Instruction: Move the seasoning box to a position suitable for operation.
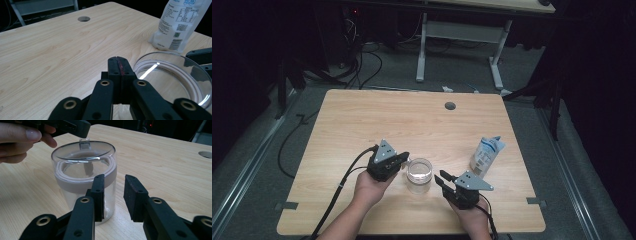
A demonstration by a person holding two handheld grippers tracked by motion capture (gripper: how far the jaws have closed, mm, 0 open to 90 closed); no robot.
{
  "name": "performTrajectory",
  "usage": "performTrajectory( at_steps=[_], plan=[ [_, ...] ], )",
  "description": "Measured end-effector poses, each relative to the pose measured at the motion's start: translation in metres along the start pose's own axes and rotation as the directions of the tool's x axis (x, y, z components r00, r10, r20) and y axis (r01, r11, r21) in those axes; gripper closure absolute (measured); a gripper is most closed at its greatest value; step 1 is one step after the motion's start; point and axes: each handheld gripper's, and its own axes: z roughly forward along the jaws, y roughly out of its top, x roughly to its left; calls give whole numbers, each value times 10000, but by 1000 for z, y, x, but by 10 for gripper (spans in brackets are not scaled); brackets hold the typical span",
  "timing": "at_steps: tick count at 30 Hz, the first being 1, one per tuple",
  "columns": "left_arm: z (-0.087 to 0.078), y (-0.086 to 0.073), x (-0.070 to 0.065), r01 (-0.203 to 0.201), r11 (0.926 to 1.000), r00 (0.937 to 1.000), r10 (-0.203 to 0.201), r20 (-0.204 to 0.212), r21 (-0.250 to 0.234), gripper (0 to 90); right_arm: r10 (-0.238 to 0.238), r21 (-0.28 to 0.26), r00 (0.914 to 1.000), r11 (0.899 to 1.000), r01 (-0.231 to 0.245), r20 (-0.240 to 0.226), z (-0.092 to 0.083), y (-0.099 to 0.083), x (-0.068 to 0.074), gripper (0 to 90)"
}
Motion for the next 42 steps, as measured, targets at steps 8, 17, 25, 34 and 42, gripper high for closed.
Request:
performTrajectory(
  at_steps=[8,17,25,34,42],
  plan=[
    [1,-2,0,13,10000,10000,-13,-49,69,898,-66,-105,10000,9999,66,-69,-2,1,1,769],
    [1,-2,1,67,10000,10000,-67,-34,-2,898,-295,-541,9988,9982,274,-388,-6,8,9,899],
    [1,-4,2,147,9998,9999,-147,17,-92,898,-429,-385,9976,9984,408,-552,1,9,14,898],
    [-17,-13,0,454,9982,9989,-450,115,-395,850,-529,-454,9968,9977,502,-606,0,13,16,898],
    [-30,-40,-13,512,9983,9983,-504,282,-280,879,-567,-494,9962,9973,535,-656,-1,13,17,898]
  ],
)
